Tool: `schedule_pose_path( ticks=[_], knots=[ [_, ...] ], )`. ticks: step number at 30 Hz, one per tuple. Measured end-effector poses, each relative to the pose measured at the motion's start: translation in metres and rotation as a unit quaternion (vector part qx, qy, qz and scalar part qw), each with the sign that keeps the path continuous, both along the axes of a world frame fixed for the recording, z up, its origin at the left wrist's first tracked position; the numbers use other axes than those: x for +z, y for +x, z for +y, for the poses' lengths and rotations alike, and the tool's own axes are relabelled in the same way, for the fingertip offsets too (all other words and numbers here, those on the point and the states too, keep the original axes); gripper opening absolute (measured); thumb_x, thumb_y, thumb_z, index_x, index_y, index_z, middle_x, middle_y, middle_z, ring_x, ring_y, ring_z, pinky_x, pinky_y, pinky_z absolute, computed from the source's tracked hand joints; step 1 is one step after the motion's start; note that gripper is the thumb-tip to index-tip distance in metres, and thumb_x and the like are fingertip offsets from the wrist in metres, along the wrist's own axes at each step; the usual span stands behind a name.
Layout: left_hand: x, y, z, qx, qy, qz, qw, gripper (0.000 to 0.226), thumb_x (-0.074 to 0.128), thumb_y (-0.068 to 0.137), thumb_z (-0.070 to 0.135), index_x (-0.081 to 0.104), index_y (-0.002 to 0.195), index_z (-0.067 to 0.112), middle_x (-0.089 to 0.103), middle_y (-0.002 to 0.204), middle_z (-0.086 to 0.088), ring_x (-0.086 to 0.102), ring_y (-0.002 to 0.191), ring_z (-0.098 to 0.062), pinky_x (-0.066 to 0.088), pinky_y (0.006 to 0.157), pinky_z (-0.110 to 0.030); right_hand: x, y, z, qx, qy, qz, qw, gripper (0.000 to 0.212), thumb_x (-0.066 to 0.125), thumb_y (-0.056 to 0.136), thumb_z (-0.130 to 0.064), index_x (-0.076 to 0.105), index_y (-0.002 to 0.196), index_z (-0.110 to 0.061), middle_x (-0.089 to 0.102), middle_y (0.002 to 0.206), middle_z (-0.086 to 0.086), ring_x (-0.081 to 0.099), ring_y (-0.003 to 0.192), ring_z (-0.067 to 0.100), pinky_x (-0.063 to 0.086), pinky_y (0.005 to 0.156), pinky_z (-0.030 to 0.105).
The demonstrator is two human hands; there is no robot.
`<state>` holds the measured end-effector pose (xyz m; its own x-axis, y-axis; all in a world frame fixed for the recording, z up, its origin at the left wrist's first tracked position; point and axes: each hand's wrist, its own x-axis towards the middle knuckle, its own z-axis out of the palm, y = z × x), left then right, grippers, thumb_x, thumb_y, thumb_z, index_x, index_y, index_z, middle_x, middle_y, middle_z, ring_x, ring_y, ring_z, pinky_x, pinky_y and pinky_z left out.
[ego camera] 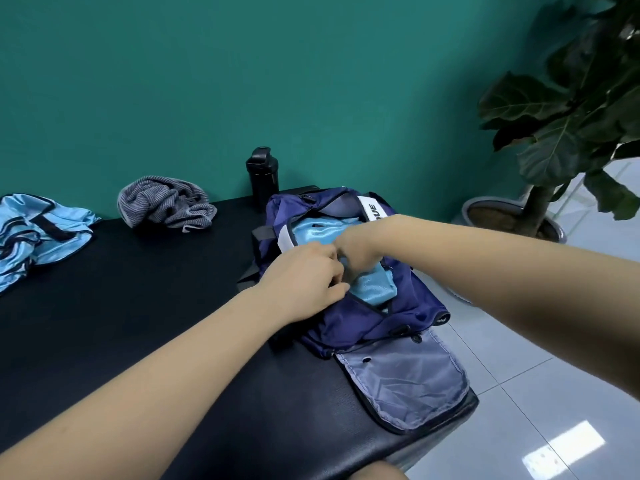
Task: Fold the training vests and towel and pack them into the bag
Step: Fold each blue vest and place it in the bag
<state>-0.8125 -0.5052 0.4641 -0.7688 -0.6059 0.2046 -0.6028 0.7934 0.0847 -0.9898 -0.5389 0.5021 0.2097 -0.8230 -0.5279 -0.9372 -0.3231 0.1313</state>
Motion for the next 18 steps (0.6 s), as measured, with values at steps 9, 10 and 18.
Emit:
schedule_pose_path(
  ticks=[9, 10, 18],
  knots=[
    [0.003, -0.041, -0.016, 0.045, 0.075, -0.106, 0.991, 0.039, 0.061, 0.102, 0.044, 0.058, 0.141, 0.044, 0.055, 0.106, 0.002, 0.063, 0.113, -0.028, 0.048, 0.08, -0.038, 0.02, -0.042, 0.046, 0.188, -0.161, 0.245, 0.937, 0.06, 0.014, 0.1, -0.052, 0.066, 0.113, -0.025, 0.065, 0.084, 0.007, 0.061, 0.107, 0.028, 0.011, 0.126, 0.053],
    [0.003, -0.045, -0.018, 0.046, 0.081, -0.11, 0.99, 0.044, 0.064, 0.1, 0.05, 0.057, 0.143, 0.044, 0.05, 0.106, 0.004, 0.062, 0.114, -0.027, 0.045, 0.079, -0.036, 0.024, -0.048, 0.048, 0.204, -0.166, 0.251, 0.931, 0.051, 0.021, 0.099, -0.046, 0.065, 0.114, -0.026, 0.064, 0.085, 0.006, 0.06, 0.108, 0.028, 0.011, 0.127, 0.053],
    [-0.004, -0.073, -0.023, 0.12, 0.084, -0.193, 0.97, 0.079, 0.061, 0.083, 0.086, 0.063, 0.141, 0.033, 0.056, 0.124, -0.002, 0.057, 0.123, -0.028, 0.044, 0.084, -0.038, 0.027, -0.087, 0.06, 0.33, -0.204, 0.26, 0.884, 0.023, 0.062, 0.081, -0.013, 0.072, 0.092, -0.031, 0.069, 0.09, -0.008, 0.055, 0.105, 0.026, 0.014, 0.127, 0.051]
  ],
)
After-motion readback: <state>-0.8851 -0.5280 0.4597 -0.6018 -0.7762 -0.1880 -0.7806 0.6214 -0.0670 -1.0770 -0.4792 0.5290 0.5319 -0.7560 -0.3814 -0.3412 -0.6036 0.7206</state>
